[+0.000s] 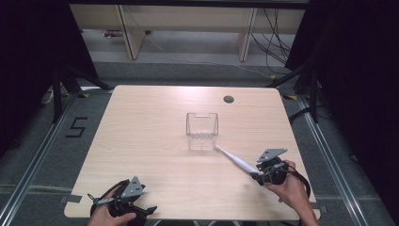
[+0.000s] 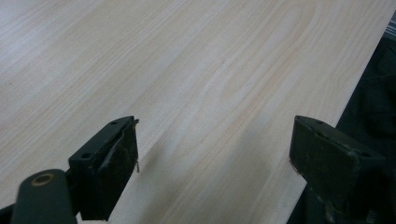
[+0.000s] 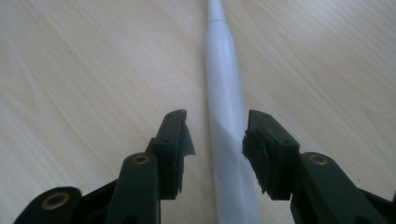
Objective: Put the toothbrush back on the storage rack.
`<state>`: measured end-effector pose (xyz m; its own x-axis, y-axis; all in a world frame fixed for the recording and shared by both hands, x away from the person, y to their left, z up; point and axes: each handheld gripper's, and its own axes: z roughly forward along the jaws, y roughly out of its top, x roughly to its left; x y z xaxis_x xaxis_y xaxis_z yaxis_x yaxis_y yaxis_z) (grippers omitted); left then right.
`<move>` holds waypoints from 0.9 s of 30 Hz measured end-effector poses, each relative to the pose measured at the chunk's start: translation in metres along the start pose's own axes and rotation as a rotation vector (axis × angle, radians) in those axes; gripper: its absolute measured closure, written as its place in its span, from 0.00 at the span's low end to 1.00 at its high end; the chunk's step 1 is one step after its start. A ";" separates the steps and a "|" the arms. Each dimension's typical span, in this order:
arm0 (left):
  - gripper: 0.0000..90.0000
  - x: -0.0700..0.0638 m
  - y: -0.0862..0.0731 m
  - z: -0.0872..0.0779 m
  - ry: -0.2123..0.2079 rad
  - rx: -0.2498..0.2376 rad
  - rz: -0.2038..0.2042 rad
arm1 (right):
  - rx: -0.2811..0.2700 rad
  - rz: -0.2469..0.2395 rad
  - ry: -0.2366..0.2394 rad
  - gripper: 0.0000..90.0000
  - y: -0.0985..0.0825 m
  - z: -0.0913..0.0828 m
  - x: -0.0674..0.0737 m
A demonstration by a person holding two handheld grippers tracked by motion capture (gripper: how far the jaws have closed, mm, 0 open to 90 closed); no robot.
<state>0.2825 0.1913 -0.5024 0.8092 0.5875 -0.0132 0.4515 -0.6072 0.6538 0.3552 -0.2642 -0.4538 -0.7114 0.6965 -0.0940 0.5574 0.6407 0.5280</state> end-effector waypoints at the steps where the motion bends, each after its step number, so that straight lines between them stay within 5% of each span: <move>1: 0.16 0.000 0.000 0.000 0.000 0.000 0.000 | 0.000 0.000 0.000 0.65 0.000 0.000 0.000; 17: 0.16 0.001 -0.001 0.000 0.005 -0.008 0.003 | 0.211 -0.087 0.010 0.64 0.045 0.029 -0.002; 27: 0.16 0.001 -0.001 0.000 0.003 -0.005 0.006 | 0.274 -0.097 0.038 0.64 0.055 0.042 -0.009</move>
<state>0.2829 0.1926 -0.5026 0.8107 0.5854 -0.0076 0.4449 -0.6075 0.6580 0.4101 -0.2224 -0.4592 -0.7796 0.6186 -0.0982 0.5773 0.7705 0.2704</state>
